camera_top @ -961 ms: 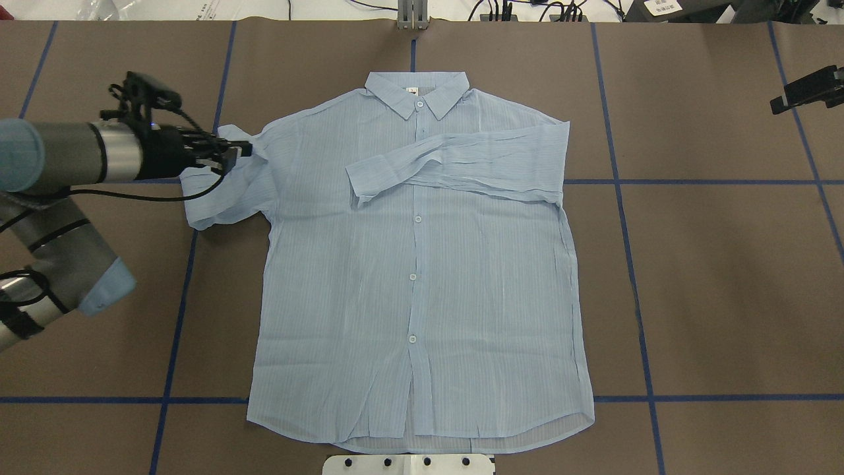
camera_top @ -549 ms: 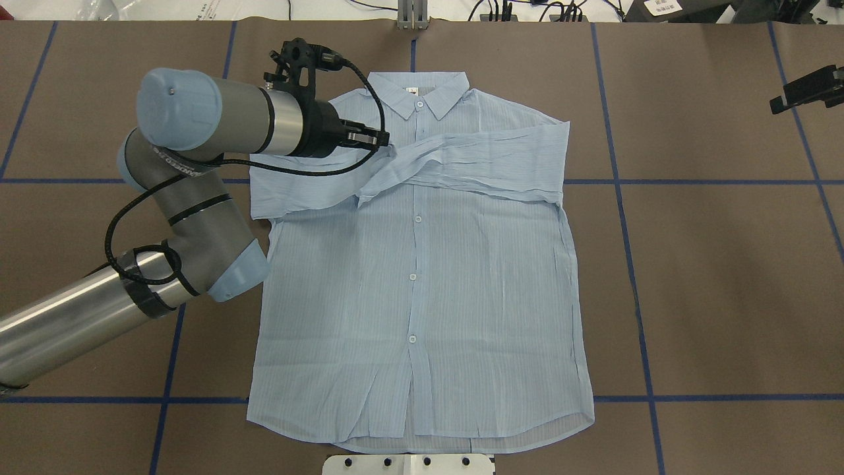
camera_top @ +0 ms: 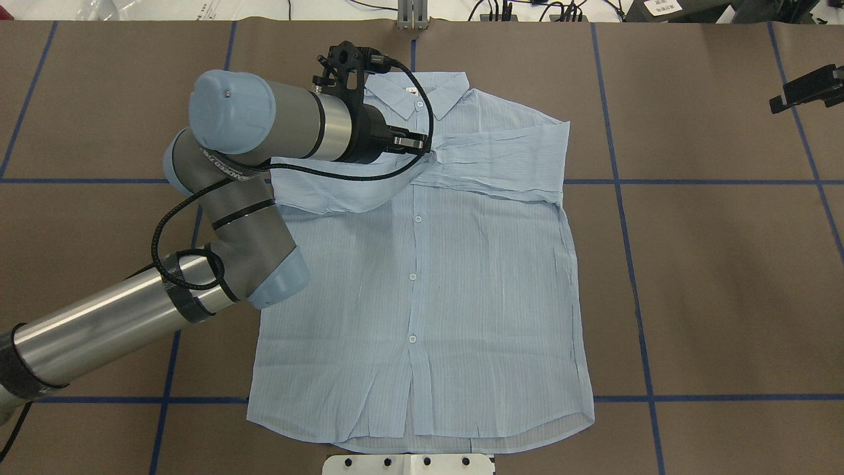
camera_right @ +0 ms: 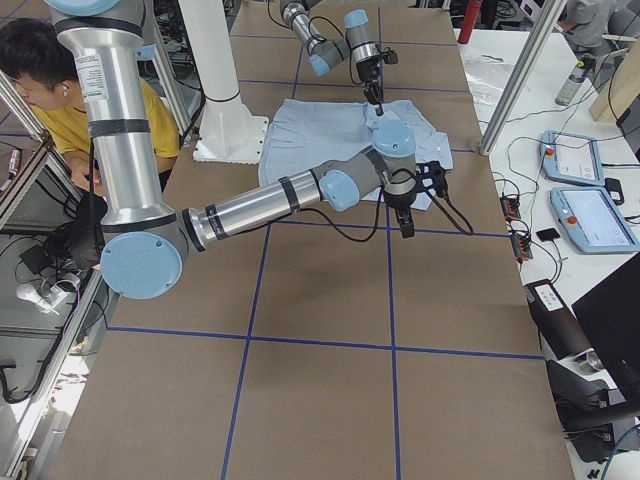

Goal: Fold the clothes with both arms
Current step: 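Lay the held sleeve across the shirt body with the left gripper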

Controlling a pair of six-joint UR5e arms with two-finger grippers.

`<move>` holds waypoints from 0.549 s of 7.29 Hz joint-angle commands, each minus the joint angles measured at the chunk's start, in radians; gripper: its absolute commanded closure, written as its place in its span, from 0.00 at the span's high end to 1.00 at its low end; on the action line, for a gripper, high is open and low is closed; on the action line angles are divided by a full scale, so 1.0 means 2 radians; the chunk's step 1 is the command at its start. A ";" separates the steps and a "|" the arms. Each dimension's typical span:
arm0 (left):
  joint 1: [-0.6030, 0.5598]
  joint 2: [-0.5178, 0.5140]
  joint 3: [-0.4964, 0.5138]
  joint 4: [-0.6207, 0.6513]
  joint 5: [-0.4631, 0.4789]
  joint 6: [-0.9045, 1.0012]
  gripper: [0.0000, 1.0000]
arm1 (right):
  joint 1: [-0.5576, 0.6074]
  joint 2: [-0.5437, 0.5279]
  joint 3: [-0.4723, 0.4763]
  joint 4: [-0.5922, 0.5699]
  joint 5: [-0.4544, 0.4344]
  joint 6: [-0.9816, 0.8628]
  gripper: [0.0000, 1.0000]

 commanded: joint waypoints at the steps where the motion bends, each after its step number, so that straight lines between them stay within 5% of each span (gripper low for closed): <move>1: 0.042 -0.031 0.056 0.000 0.045 0.002 0.00 | 0.000 0.001 0.000 0.000 0.000 0.000 1.00; 3: 0.085 -0.076 0.123 -0.001 0.085 -0.007 0.99 | 0.000 0.002 -0.001 0.000 -0.001 0.000 1.00; 4: 0.088 -0.078 0.121 -0.001 0.089 -0.036 1.00 | 0.000 0.003 -0.001 0.000 -0.001 0.001 1.00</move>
